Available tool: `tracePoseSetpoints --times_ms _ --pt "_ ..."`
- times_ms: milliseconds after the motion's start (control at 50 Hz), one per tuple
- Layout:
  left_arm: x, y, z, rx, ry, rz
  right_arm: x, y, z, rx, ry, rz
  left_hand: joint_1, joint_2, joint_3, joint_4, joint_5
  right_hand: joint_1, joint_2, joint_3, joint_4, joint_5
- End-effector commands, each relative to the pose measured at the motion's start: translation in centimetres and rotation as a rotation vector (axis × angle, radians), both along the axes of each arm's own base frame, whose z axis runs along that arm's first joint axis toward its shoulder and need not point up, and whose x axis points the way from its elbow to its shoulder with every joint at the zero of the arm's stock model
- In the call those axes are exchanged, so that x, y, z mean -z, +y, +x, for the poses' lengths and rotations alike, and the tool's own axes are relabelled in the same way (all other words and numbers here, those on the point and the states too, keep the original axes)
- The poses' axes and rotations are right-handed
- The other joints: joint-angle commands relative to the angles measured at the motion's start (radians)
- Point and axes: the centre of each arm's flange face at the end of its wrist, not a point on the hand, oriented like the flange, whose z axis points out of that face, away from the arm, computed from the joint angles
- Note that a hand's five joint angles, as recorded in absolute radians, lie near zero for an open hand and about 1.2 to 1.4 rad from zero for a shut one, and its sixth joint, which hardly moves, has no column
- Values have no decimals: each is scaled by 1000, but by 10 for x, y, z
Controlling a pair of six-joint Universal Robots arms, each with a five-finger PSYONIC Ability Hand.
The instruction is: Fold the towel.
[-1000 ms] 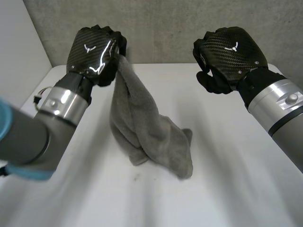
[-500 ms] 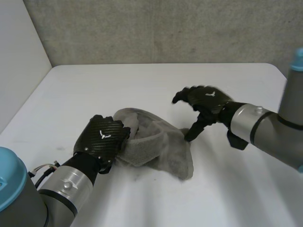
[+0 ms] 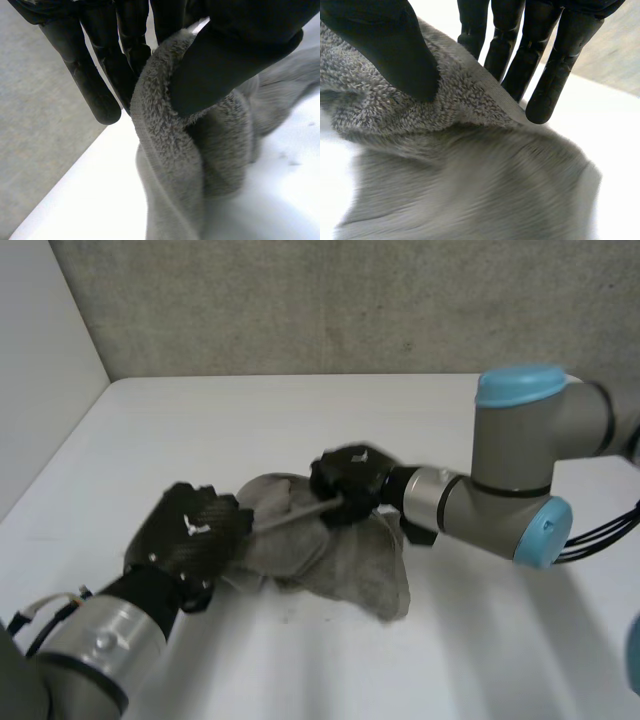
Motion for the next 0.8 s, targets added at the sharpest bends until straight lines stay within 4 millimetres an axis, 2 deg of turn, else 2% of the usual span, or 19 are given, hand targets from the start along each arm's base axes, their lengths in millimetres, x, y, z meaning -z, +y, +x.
tracePoseSetpoints --times_ms 20,40,100,140,220,260,280,320,460,500,540,600,640,660,700,720,760,780,800 --pt "-1 -50 1 -90 31 -48 -68 -12 -20 170 -84 -304 204 179 181 179 189 308 220 218 205 291" --pt "-2 -58 -1 -99 42 -63 -82 -8 -28 188 -105 -360 204 179 181 179 189 308 220 218 205 291" --pt "-6 -67 -6 -95 65 -96 -102 1 -42 219 -141 -424 204 179 181 179 189 308 220 218 205 291" --pt "-8 -68 -8 -84 72 -106 -108 10 -49 224 -136 -432 204 179 181 179 189 308 220 218 205 291" --pt "-8 -67 -12 -57 79 -109 -107 29 -58 216 -87 -416 204 179 181 179 189 308 220 218 205 291" --pt "-7 -62 -16 -19 80 -99 -110 53 -70 204 3 -417 204 179 181 179 189 308 220 218 205 291" --pt "-7 -62 -16 -19 80 -99 -110 54 -70 204 4 -417 204 179 181 179 189 308 220 218 205 291" --pt "1 -56 -22 32 64 -69 -109 72 -82 194 127 -427 204 179 181 179 189 308 220 218 205 291" --pt "33 -51 -27 60 -19 70 -94 87 -95 195 345 -387 204 179 181 179 189 308 220 218 205 291" --pt "41 -53 -28 61 -48 110 -88 86 -96 195 372 -375 204 179 181 179 189 308 220 218 205 291" --pt "54 -60 -28 49 -90 163 -63 78 -93 170 415 -308 204 179 181 179 189 308 220 218 205 291" --pt "59 -65 -28 44 -101 175 -50 73 -91 162 435 -272 204 179 181 179 189 308 220 218 205 291" --pt "65 -79 -30 33 -102 174 -30 63 -86 153 453 -237 204 179 181 179 189 308 220 218 205 291" --pt "65 -79 -30 33 -102 174 -30 63 -86 153 453 -237 204 179 181 179 189 308 220 218 205 291" --pt "67 -95 -38 31 -87 141 -12 45 -76 162 448 -246 204 179 181 179 189 308 220 218 205 291" --pt "67 -95 -38 31 -87 140 -12 45 -76 162 448 -246 204 179 181 179 189 308 220 218 205 291" --pt "58 -115 -49 29 -43 59 -7 25 -67 187 409 -296 204 179 181 179 189 308 220 218 205 291" --pt "58 -115 -49 29 -43 58 -7 25 -67 187 409 -296 204 179 181 179 189 308 220 218 205 291" --pt "47 -126 -55 28 -7 -9 -14 11 -61 218 365 -349 204 179 181 179 189 308 220 218 205 291"
